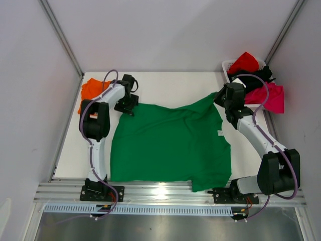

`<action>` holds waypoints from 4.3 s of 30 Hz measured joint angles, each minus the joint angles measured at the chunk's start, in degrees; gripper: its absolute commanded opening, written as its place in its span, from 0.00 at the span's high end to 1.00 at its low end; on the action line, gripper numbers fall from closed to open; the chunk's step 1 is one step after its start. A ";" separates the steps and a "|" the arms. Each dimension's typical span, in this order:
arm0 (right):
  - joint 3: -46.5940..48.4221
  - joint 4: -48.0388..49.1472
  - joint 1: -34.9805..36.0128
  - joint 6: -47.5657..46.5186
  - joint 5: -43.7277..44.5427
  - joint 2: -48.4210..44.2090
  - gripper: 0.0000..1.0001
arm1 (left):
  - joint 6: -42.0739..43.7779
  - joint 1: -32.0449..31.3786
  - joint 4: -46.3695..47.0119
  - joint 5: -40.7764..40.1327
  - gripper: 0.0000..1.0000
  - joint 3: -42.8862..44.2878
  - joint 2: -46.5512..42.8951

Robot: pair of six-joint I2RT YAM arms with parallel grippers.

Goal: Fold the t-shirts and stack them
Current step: Flatten the tshirt out

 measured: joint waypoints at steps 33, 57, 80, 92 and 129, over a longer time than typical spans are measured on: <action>0.02 -1.84 -0.07 -1.07 -0.35 0.13 0.97 | -0.79 3.02 -1.81 0.85 0.37 11.96 7.76; 0.02 -2.58 -0.07 -1.16 -0.33 0.07 0.97 | 1.86 3.41 -5.14 1.14 0.60 14.82 9.18; 2.95 -5.84 -1.03 -1.18 0.11 -3.50 0.97 | -2.54 7.80 -16.81 10.05 0.74 28.24 17.57; 2.95 -5.90 -1.25 -1.18 0.07 -3.50 0.97 | -2.43 7.96 -14.64 10.93 0.47 26.64 17.05; 3.72 -7.04 -1.51 -1.05 -0.35 -4.33 0.97 | 0.55 7.80 -17.55 13.79 0.60 32.92 20.48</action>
